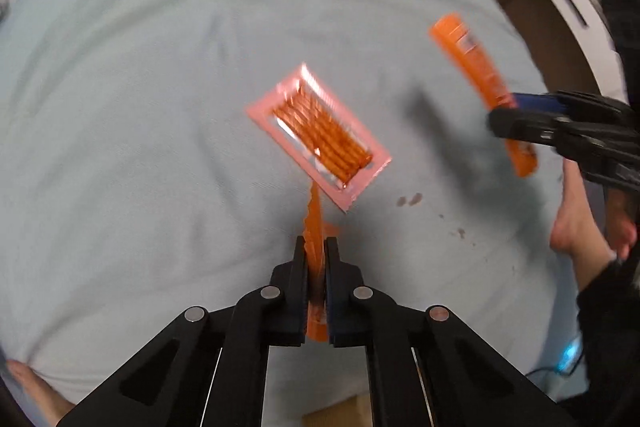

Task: Organize snacks
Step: 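Carry both orange packs over the box and open both tools to drop them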

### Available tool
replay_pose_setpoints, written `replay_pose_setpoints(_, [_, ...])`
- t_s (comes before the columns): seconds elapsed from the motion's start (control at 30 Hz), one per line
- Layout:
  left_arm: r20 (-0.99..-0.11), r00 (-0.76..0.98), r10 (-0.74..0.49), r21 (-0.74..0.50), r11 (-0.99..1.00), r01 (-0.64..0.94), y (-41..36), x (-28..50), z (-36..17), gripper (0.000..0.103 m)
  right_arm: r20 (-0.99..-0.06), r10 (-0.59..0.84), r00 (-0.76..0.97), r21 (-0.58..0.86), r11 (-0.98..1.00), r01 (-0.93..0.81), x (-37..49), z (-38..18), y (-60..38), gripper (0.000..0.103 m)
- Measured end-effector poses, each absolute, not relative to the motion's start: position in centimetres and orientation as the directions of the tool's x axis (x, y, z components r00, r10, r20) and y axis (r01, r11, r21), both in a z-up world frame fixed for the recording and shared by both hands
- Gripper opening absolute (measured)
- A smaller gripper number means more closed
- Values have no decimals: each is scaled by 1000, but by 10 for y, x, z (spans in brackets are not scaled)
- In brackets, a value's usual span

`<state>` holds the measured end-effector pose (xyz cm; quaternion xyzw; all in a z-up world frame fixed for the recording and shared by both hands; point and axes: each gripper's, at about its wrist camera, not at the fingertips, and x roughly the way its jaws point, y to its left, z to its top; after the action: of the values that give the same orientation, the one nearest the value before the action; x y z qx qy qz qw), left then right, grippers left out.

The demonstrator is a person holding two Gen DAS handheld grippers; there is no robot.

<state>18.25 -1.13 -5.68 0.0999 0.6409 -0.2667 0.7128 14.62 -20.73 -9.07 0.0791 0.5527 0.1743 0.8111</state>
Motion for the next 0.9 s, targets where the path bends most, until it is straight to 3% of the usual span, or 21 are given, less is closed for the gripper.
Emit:
replay_pose_setpoints(0.27, [-907,95,-409,-284,764,579,25,144,46,5,-862,358,359,291,929,-228,106,-38,-191,36])
replay_pose_setpoints(0.53, [-840,-1,-543,-367,566,738,39,51,118,5,-875,365,319,295,923,-246,44,-11,-174,36])
replay_pose_setpoints(0.63, [-835,-116,-538,-418,483,769,33,21,111,5,-880,363,308,296,924,-244,28,0,-172,35])
replay_pose_setpoints(0.8, [-929,-134,-344,-308,518,798,9,1,47,7,-886,368,282,318,925,-207,3,12,-174,36])
replay_pose_setpoints(0.9, [-959,-136,-250,-257,553,793,2,1,12,14,-887,386,253,337,917,-214,-13,15,-169,36])
